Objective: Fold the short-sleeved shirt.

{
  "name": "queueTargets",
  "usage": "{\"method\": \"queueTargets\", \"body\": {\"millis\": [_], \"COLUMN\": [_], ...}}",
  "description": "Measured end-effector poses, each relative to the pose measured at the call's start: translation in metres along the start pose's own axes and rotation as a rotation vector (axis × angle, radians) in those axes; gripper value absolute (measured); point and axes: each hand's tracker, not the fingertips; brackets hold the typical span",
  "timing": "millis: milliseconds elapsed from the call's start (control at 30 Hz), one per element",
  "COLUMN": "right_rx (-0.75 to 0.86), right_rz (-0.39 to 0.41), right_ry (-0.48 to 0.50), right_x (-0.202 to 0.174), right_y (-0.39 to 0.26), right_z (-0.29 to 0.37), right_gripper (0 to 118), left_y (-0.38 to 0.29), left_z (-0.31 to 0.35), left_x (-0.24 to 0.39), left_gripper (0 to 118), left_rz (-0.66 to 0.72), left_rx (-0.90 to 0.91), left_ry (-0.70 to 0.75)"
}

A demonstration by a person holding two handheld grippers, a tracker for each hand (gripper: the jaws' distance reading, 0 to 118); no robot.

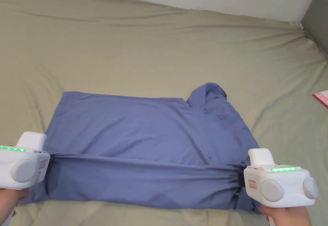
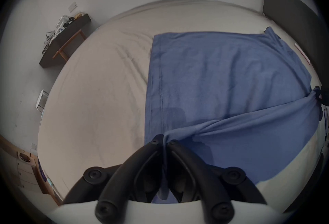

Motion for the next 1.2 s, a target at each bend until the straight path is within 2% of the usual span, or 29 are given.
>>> {"method": "queueTargets", "body": {"millis": [167,200,233,267,300,333,367,400,433,533,600,733,767,833,867,900,933,967,1000,1033,1133,1200], "right_rx": [-0.020,-0.015,-0.004,0.007,0.025,0.037,0.069,0.118,0.163,0.314,0.432,0.632,0.669,0.731,0.759,0.786,0.806,0.826,0.847,0.860,0.861,0.856], "right_rz": [0.022,0.026,0.026,0.023,0.016,0.003,-0.025,-0.060,-0.085,-0.096,-0.068,-0.017,-0.009,-0.002,0.001,0.010,0.018,0.035,0.057,0.080,0.159,0.163], "right_ry": [-0.011,-0.019,-0.025,-0.048,-0.092,-0.115,-0.116,-0.093,-0.073,-0.053,-0.061,-0.061,-0.048,-0.040,-0.036,-0.039,-0.040,-0.047,-0.061,-0.088,-0.115,-0.104], "right_x": [-0.004,-0.006,-0.007,-0.001,-0.001,0.000,0.002,0.007,0.010,0.011,0.004,-0.014,-0.021,-0.030,-0.037,-0.044,-0.049,-0.056,-0.062,-0.066,-0.080,-0.088], "right_y": [0.002,0.004,0.006,0.012,0.018,0.023,0.029,0.035,0.042,0.057,0.064,0.070,0.069,0.068,0.065,0.062,0.061,0.058,0.055,0.052,0.046,0.043], "right_z": [-0.015,-0.017,-0.018,-0.020,-0.018,-0.014,-0.006,0.008,0.023,0.078,0.122,0.202,0.221,0.247,0.261,0.272,0.278,0.286,0.291,0.293,0.294,0.290], "right_gripper": [7,12,23,42,75,93,98,98,98,98,98,98,98,91,88,88,77,57,25,9,2,2], "left_y": [0.002,0.004,0.007,0.011,0.015,0.018,0.022,0.026,0.029,0.041,0.044,0.049,0.048,0.045,0.041,0.037,0.033,0.028,0.022,0.018,0.007,0.002], "left_z": [-0.013,-0.019,-0.019,-0.017,-0.013,-0.005,0.004,0.014,0.027,0.081,0.125,0.201,0.218,0.246,0.257,0.267,0.274,0.282,0.287,0.290,0.295,0.294], "left_x": [0.010,0.006,0.005,0.003,0.001,-0.001,-0.003,-0.005,-0.008,-0.018,-0.020,-0.018,-0.015,-0.007,0.000,0.007,0.012,0.018,0.024,0.028,0.040,0.049], "left_gripper": [0,0,1,2,23,51,84,115,117,114,114,113,111,94,89,89,71,51,29,19,0,0], "left_rz": [-0.052,-0.052,-0.051,-0.036,-0.014,0.009,0.024,0.046,0.073,0.157,0.204,0.239,0.231,0.214,0.194,0.180,0.170,0.153,0.144,0.136,0.090,0.073], "left_rx": [-0.014,-0.010,-0.009,0.002,0.016,0.043,0.074,0.115,0.153,0.364,0.539,0.721,0.756,0.807,0.836,0.865,0.885,0.899,0.905,0.913,0.939,0.980], "left_ry": [0.016,0.016,0.015,0.007,0.002,0.027,0.057,0.049,0.031,-0.027,-0.008,-0.038,-0.038,-0.024,-0.021,-0.013,-0.002,0.005,0.006,0.007,0.021,0.077]}}
